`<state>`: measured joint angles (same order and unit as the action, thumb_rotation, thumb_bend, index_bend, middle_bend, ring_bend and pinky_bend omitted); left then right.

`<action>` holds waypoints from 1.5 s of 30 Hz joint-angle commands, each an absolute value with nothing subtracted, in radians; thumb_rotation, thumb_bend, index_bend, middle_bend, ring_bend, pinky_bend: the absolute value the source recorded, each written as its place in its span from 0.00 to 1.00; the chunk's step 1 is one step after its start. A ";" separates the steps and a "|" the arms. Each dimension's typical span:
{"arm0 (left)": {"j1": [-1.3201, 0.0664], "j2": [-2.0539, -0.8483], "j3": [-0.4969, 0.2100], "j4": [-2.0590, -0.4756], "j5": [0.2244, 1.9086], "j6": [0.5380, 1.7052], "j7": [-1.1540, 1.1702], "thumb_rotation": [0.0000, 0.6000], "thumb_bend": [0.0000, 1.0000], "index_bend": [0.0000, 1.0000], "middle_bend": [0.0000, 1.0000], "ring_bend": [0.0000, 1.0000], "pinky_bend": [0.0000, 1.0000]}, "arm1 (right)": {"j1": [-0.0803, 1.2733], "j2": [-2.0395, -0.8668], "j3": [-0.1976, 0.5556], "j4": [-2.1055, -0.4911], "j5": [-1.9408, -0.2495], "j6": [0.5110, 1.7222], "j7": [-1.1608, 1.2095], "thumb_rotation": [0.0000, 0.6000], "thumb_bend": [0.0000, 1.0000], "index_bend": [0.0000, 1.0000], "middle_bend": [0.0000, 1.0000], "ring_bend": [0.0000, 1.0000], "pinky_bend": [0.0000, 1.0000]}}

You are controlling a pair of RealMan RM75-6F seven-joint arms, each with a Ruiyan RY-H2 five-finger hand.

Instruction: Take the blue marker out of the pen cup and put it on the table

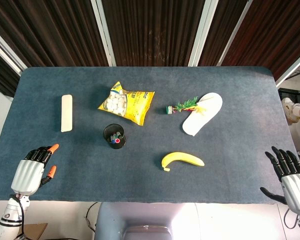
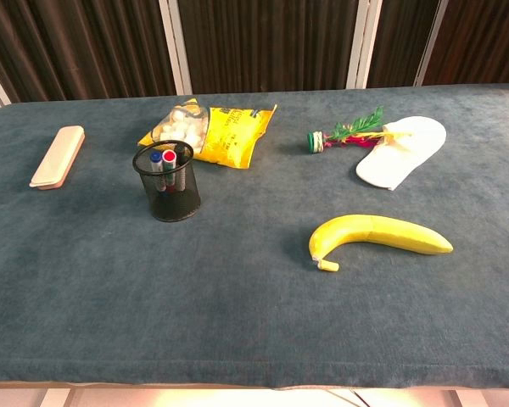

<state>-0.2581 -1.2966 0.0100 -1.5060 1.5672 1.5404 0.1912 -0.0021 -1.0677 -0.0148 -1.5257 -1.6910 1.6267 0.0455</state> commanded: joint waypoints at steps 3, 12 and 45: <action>-0.257 -1.299 0.005 -1.507 1.570 1.528 0.193 1.00 0.42 0.17 0.23 0.22 0.31 | -0.002 -1.068 -0.016 -1.524 -1.691 1.623 0.046 1.00 0.14 0.00 0.00 0.01 0.14; -0.293 -1.360 -0.034 -1.485 1.589 1.494 0.132 1.00 0.42 0.18 0.60 0.64 0.52 | 0.000 -1.075 -0.016 -1.520 -1.704 1.630 0.045 1.00 0.14 0.00 0.00 0.01 0.14; -0.557 -1.803 -0.255 -1.278 1.352 1.234 0.314 1.00 0.41 0.30 1.00 1.00 1.00 | 0.012 -1.057 -0.024 -1.527 -1.695 1.597 0.067 1.00 0.14 0.00 0.00 0.01 0.14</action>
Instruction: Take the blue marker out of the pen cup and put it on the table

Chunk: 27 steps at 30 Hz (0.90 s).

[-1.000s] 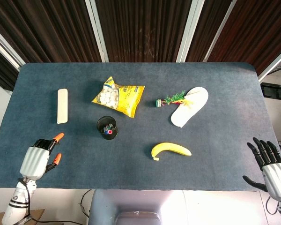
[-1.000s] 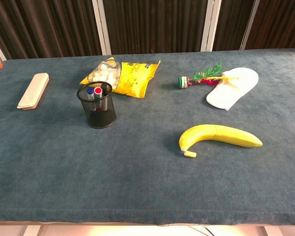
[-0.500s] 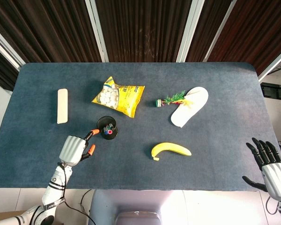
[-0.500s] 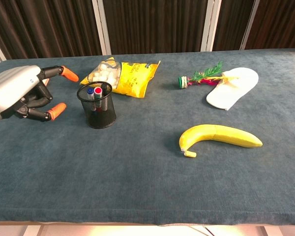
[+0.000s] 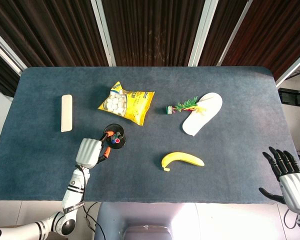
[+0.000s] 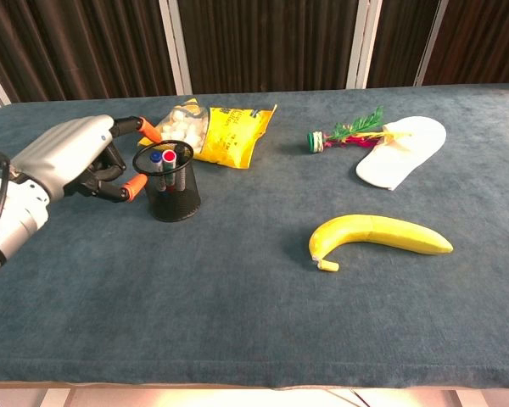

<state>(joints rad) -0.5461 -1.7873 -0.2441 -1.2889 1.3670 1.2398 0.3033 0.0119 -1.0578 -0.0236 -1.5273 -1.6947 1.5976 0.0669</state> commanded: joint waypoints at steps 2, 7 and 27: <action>-0.563 -1.819 -0.263 -1.270 1.337 1.234 0.319 1.00 0.41 0.31 1.00 1.00 1.00 | 0.012 -1.057 -0.024 -1.528 -1.694 1.598 0.069 1.00 0.14 0.00 0.00 0.01 0.14; -0.572 -1.847 -0.270 -1.246 1.328 1.250 0.307 1.00 0.41 0.39 1.00 1.00 1.00 | 0.012 -1.055 -0.022 -1.528 -1.691 1.598 0.073 1.00 0.14 0.00 0.00 0.01 0.14; -0.595 -1.926 -0.269 -1.135 1.369 1.333 0.213 1.00 0.41 0.56 1.00 1.00 1.00 | 0.011 -1.051 -0.026 -1.530 -1.693 1.597 0.078 1.00 0.14 0.00 0.00 0.01 0.14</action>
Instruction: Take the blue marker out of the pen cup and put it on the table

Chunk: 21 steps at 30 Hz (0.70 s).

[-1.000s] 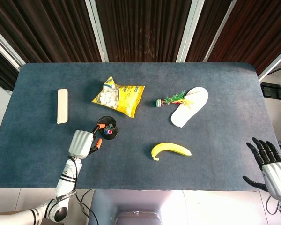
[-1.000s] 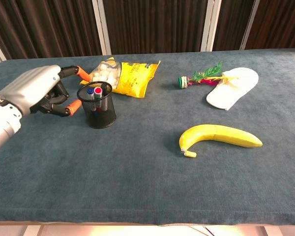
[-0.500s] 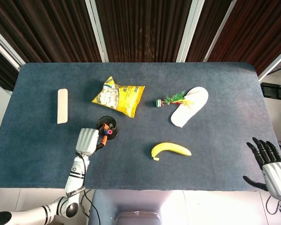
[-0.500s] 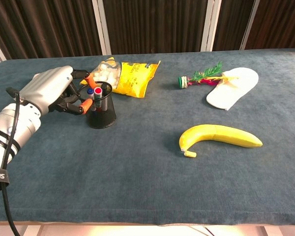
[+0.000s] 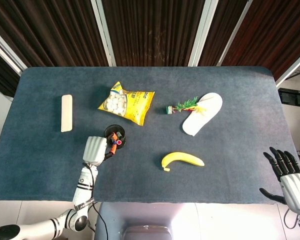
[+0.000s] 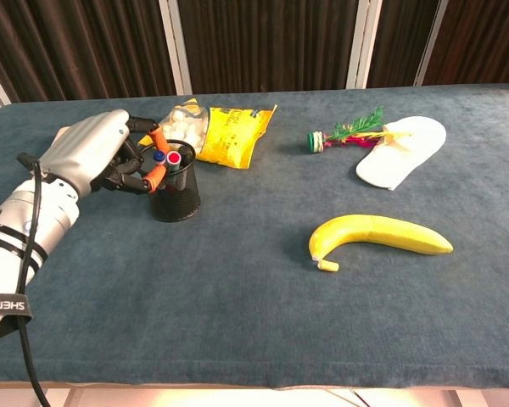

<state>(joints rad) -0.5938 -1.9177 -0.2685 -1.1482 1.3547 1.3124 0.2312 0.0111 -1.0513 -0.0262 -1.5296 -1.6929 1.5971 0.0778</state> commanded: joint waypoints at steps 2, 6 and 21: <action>-0.595 -1.925 -0.270 -1.133 1.377 1.345 0.204 1.00 0.41 0.58 1.00 1.00 1.00 | 0.012 -1.051 -0.027 -1.530 -1.694 1.596 0.078 1.00 0.14 0.00 0.00 0.01 0.14; -0.591 -1.908 -0.269 -1.158 1.398 1.377 0.198 1.00 0.41 0.61 1.00 1.00 1.00 | 0.012 -1.051 -0.028 -1.529 -1.695 1.595 0.078 1.00 0.14 0.00 0.00 0.01 0.14; -0.474 -1.643 -0.265 -1.549 1.477 1.537 0.082 1.00 0.41 0.62 1.00 1.00 1.00 | 0.013 -1.054 -0.034 -1.528 -1.705 1.593 0.075 1.00 0.14 0.00 0.00 0.01 0.14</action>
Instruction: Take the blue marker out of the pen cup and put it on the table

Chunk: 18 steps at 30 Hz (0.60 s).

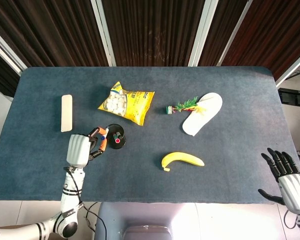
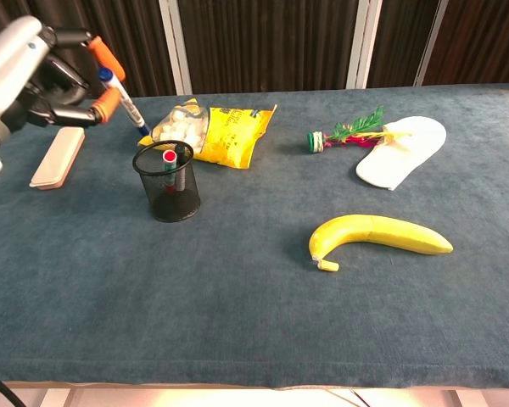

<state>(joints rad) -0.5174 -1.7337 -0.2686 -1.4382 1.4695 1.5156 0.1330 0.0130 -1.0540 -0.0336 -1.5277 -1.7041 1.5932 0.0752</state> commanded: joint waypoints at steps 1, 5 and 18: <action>-0.461 -1.607 -0.259 -1.592 1.470 1.530 0.061 1.00 0.41 0.62 1.00 1.00 1.00 | 0.013 -1.054 -0.035 -1.528 -1.706 1.593 0.075 1.00 0.14 0.00 0.00 0.01 0.14; -0.418 -1.480 -0.234 -1.718 1.426 1.474 -0.035 1.00 0.41 0.62 1.00 1.00 1.00 | 0.013 -1.055 -0.037 -1.527 -1.712 1.596 0.075 1.00 0.14 0.00 0.00 0.01 0.14; -0.367 -1.340 -0.172 -1.749 1.235 1.286 -0.123 1.00 0.43 0.65 1.00 1.00 1.00 | 0.017 -1.061 -0.044 -1.526 -1.715 1.582 0.066 1.00 0.14 0.00 0.00 0.01 0.14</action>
